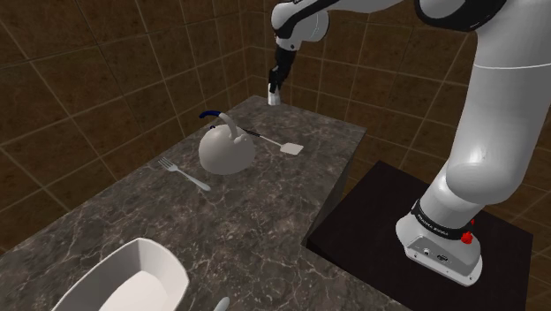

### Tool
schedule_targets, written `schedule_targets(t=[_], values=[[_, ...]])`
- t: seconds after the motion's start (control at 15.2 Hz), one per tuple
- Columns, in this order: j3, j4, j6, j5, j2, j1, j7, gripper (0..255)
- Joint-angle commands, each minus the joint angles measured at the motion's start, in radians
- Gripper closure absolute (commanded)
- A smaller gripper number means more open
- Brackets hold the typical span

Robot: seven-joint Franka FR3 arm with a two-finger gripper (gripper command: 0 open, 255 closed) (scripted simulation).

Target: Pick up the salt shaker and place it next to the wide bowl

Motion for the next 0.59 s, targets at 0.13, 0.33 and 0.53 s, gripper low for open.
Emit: schedule_targets(t=[0.13,0.33,0.53], values=[[-0.004,0.028,-0.046,-0.011,-0.019,0.001,0.014,255],[-0.006,0.053,-0.081,-0.019,-0.030,0.001,0.025,255],[-0.008,0.081,-0.117,-0.026,-0.039,0.001,0.035,255]])
